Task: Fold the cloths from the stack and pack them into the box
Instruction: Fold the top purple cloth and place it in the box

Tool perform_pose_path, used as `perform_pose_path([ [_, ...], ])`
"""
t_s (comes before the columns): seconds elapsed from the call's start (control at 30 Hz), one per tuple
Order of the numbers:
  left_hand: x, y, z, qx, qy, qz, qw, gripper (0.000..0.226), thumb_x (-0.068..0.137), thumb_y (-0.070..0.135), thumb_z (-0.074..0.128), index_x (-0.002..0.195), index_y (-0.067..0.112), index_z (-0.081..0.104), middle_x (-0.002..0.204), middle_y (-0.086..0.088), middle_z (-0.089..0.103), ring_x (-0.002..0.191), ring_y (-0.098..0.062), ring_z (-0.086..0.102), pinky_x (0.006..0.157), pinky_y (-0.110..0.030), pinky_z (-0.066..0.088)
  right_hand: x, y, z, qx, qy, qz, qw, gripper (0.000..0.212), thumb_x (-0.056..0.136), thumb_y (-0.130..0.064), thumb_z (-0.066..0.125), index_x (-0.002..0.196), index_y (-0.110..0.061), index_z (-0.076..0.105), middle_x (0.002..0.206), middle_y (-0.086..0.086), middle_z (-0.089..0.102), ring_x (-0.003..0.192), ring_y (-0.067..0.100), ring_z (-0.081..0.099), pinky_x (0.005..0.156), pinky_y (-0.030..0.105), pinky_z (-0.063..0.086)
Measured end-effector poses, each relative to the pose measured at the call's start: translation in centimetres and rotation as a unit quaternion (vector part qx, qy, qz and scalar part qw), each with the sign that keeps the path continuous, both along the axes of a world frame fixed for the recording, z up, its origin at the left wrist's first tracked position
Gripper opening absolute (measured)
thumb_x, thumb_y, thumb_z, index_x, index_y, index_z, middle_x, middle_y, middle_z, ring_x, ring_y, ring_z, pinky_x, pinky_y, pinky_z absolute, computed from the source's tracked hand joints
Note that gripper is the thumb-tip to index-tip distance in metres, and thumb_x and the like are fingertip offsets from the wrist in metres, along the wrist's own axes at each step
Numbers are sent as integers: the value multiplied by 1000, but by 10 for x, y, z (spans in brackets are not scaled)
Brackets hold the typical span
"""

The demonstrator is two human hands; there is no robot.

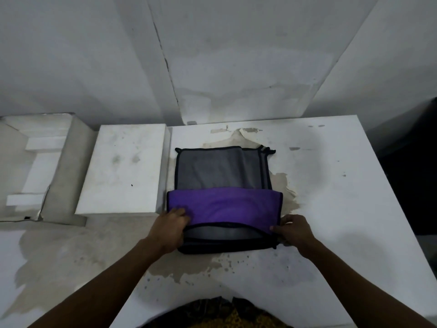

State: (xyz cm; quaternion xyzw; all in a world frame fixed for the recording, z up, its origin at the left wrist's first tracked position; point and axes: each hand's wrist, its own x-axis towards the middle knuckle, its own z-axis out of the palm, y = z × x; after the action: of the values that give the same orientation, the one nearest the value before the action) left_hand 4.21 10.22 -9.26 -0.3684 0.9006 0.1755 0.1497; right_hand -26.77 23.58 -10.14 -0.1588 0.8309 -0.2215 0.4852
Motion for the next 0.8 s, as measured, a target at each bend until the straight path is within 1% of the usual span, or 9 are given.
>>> perform_pose_path([
  [0.1, -8, -7, 7, 24, -24, 19, 999, 27, 73, 24, 52, 93, 12, 65, 107, -8, 62, 99, -28, 60, 80, -34, 49, -3, -3, 0, -14, 49, 1, 999, 32, 70, -22, 82, 88, -6, 62, 79, 14, 68, 66, 24, 65, 49, 27, 50],
  [0.17, -12, -14, 11, 15, 15, 46, 999, 28, 75, 26, 47, 90, 12, 66, 104, -9, 65, 93, -29, 63, 78, -35, 51, -5, -7, 0, -48, 107, -16, 993, 30, 72, -24, 79, 88, -7, 61, 83, 11, 67, 72, 24, 65, 60, 32, 55],
  [0.27, -20, -28, 15, -26, 60, 60, 996, 17, 77, 16, 54, 88, 9, 65, 97, -12, 65, 84, -33, 65, 68, -36, 54, -4, -15, 6, -103, 196, 6, 975, 23, 75, -19, 74, 87, -9, 57, 82, 6, 63, 74, 22, 62, 71, 33, 53],
  [0.37, -33, -23, 21, -10, 73, -1, 997, 20, 73, 22, 52, 86, 11, 65, 93, -9, 65, 84, -30, 65, 64, -34, 54, 4, -18, 12, -213, 277, 183, 919, 18, 75, -16, 73, 78, -15, 55, 76, -2, 57, 68, 15, 55, 60, 25, 46],
  [0.47, -48, -9, 17, 6, 79, -50, 996, 20, 78, 22, 56, 93, 12, 65, 106, -8, 63, 100, -28, 61, 72, -34, 51, 19, -19, 7, -245, 268, 392, 845, 18, 71, -21, 76, 81, -15, 62, 85, 0, 62, 80, 18, 59, 62, 22, 45],
  [0.57, -55, -3, 6, 26, 20, -66, 997, 32, 80, 27, 62, 108, 11, 61, 122, -10, 56, 115, -28, 52, 87, -38, 47, 34, -26, 0, -241, 266, 457, 814, 29, 66, -26, 78, 88, -15, 64, 98, 4, 65, 92, 23, 60, 68, 25, 46],
  [0.67, -53, -2, -2, 20, 2, -65, 998, 35, 74, 22, 67, 106, 10, 62, 116, -13, 60, 107, -32, 58, 84, -40, 51, 41, -31, -6, -215, 284, 466, 810, 36, 66, -27, 79, 96, -15, 62, 106, 4, 62, 100, 23, 57, 71, 23, 38],
  [0.73, -50, -2, -5, -2, 1, -76, 997, 28, 66, 19, 72, 93, 13, 67, 101, -9, 66, 91, -28, 66, 71, -34, 56, 43, -32, -8, -200, 301, 466, 808, 38, 66, -29, 79, 96, -15, 61, 104, 5, 62, 98, 24, 58, 68, 24, 38],
  [0.8, -49, -1, -4, -31, 0, -85, 996, 18, 64, 26, 62, 78, 18, 69, 85, -3, 69, 75, -21, 68, 59, -25, 54, 45, -32, -9, -187, 318, 465, 805, 41, 62, -34, 81, 93, -16, 60, 99, 5, 63, 91, 25, 60, 63, 27, 44],
])
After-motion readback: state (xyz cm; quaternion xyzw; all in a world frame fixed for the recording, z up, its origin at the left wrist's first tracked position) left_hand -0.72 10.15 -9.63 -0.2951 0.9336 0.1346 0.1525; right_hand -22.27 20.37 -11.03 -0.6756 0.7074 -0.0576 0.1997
